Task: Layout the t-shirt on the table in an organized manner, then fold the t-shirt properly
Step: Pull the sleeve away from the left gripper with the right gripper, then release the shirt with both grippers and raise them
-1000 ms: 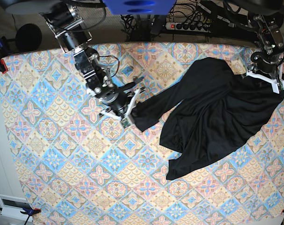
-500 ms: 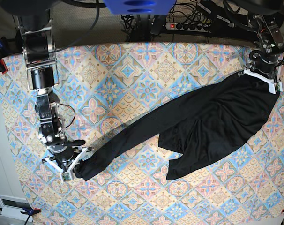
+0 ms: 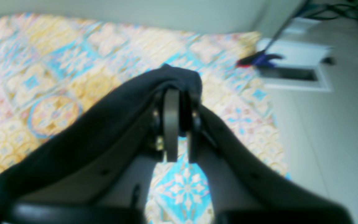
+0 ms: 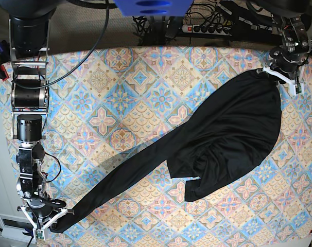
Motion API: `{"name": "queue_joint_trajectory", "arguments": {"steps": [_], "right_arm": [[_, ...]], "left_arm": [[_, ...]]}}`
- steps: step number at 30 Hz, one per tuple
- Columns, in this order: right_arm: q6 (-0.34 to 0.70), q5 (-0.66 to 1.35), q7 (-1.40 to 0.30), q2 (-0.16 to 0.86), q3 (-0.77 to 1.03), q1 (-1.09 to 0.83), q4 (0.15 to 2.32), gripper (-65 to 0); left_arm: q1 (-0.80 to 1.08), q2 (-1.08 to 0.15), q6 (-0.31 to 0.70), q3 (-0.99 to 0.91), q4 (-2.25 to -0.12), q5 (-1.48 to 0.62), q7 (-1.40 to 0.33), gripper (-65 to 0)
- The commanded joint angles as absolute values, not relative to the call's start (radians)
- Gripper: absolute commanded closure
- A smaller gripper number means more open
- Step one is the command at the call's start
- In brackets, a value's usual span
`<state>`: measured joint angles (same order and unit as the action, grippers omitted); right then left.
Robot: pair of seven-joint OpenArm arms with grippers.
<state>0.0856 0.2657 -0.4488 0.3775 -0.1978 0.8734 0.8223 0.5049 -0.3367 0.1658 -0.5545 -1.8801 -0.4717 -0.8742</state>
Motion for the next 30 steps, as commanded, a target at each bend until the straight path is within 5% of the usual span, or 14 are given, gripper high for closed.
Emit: {"name": "queue_joint_trajectory", "arguments": {"steps": [1,7,30], "right_arm": [[0.088,0.265,-0.453,0.381,-0.194,0.897,0.86,-8.3],[0.088,0.265,-0.621,0.381,-0.194,0.716,1.144,-19.9],[0.088,0.269,-0.671,0.374,-0.151,-0.025,1.824,-19.3]], "left_arm": [[0.504,-0.366,0.162,-0.533,-1.897,-0.467,-0.854,-19.3],[0.499,-0.387,0.157,-0.47,-1.896,-0.466,-0.852,-19.4],[0.297,-0.381,0.154,0.001,-1.739,-0.021,-0.855,-19.1]]}}
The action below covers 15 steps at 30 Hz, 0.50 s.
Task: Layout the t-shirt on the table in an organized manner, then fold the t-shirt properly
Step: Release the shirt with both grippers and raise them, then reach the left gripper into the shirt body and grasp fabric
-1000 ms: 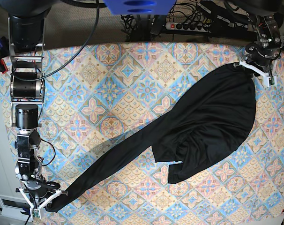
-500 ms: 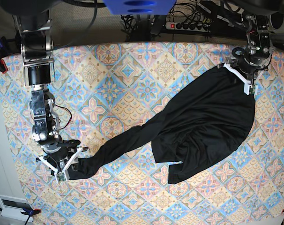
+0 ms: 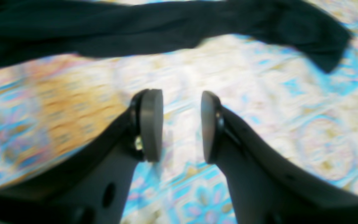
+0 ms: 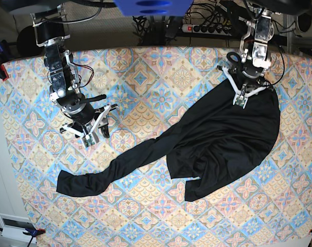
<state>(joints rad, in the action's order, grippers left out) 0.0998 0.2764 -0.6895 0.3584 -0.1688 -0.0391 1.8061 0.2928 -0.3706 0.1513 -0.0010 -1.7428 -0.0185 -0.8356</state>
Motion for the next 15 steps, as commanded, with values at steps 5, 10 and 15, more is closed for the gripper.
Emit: {"name": "queue_joint_trajectory", "arguments": {"steps": [5,10,15], "right_arm": [[0.088,0.269,-0.671,0.374,-0.133,-0.116,1.888,-19.3],[0.088,0.269,-0.671,0.374,-0.136,-0.189,1.931,-19.3],[0.088,0.269,-0.67,0.372,-0.16,-0.257,1.965,-19.3]], "left_arm": [[0.277,-0.386,0.162,0.028,-1.659,-0.03,-0.851,-8.6],[0.26,-0.371,0.162,0.085,-1.705,-0.035,-0.851,0.0],[0.219,-0.357,0.163,0.165,-1.824,-0.163,-0.858,0.0]]}}
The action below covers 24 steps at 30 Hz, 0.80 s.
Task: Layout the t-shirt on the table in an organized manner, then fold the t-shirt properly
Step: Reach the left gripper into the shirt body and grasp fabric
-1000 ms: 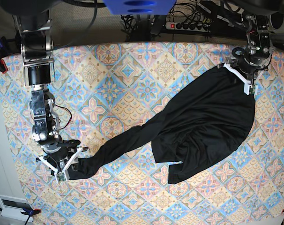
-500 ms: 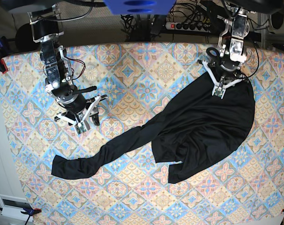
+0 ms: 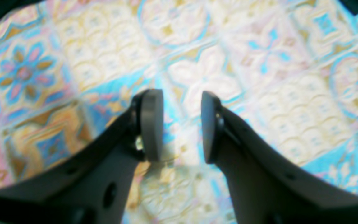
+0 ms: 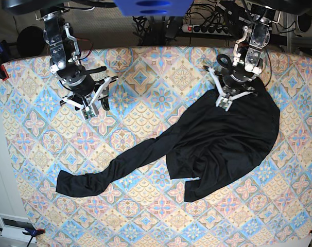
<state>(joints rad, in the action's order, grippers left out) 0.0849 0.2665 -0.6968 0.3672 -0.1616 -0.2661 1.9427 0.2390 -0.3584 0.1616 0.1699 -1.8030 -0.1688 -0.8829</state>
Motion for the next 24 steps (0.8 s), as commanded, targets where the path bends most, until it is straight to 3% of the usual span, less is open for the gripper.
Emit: {"name": "queue_joint_trajectory", "arguments": {"steps": [1,5,9,14,19,24], "right_arm": [[0.088,0.269,-0.67,0.372,-0.177,-0.262,1.968,-19.3],[0.088,0.269,-0.67,0.372,-0.231,-0.262,1.969,-19.3],[0.088,0.269,-0.665,0.372,-0.245,-0.262,1.969,-19.3],[0.088,0.269,-0.668,0.372,-0.185,-0.262,1.969,-19.3],[0.088,0.271,-0.67,0.374,-0.162,-0.263,1.983,-19.4],[0.088,0.271,-0.67,0.374,-0.165,-0.263,1.983,-19.3]], "left_arm": [[0.194,-0.351,0.163,0.188,-1.828,-0.203,-0.858,0.0],[0.101,-0.285,0.166,0.216,-1.83,-0.298,-0.903,0.0],[0.008,-0.174,0.266,0.246,-1.83,-0.337,-0.964,0.0],[-0.096,-0.05,0.321,0.305,-1.833,-0.343,-0.984,0.0],[-0.197,0.074,0.325,0.315,-1.828,-0.312,-1.038,0.0],[-0.214,0.071,0.321,0.315,-1.796,-0.147,-1.04,-2.2]]}}
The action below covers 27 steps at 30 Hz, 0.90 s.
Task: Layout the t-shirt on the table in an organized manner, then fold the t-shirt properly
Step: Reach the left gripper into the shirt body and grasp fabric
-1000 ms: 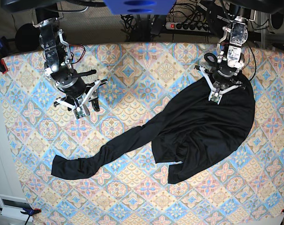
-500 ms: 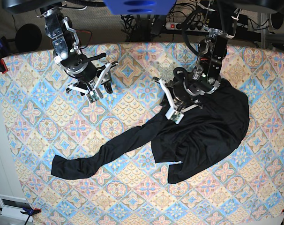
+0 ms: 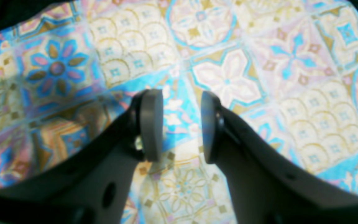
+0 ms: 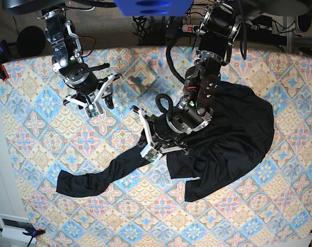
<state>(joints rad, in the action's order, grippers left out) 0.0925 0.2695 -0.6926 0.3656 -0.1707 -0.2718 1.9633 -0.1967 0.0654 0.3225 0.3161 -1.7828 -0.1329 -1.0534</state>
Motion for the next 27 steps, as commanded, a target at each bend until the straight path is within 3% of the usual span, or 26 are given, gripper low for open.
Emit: {"name": "queue_joint_trajectory", "arguments": {"steps": [1,6,10,13,24,27], "right_arm": [[0.088,0.271,-0.67,0.374,-0.165,-0.263,1.982,-19.3],[0.088,0.271,-0.67,0.372,-0.165,-0.262,1.98,-19.3],[0.088,0.271,-0.67,0.372,-0.165,-0.262,1.98,-19.6],[0.088,0.271,-0.67,0.372,-0.165,-0.262,1.98,-19.7],[0.088,0.271,-0.67,0.352,-0.163,-0.262,1.98,-19.7],[0.088,0.271,-0.67,0.352,-0.163,-0.262,1.98,-19.7]], "left_arm": [[-0.217,0.058,0.32,0.314,-1.767,-0.108,-1.038,-3.6],[-0.213,-0.038,0.32,0.314,-1.673,-0.018,-0.954,-15.8],[-0.199,-0.116,0.32,0.312,-1.615,-0.015,-0.901,-29.7],[-0.197,-0.143,0.32,0.312,-1.567,-0.016,-0.888,-35.6],[-0.226,-0.101,0.32,0.3,-1.32,-0.015,-0.814,-35.5],[-0.228,-0.09,0.323,0.325,-1.311,-0.018,-0.809,-30.1]]}}
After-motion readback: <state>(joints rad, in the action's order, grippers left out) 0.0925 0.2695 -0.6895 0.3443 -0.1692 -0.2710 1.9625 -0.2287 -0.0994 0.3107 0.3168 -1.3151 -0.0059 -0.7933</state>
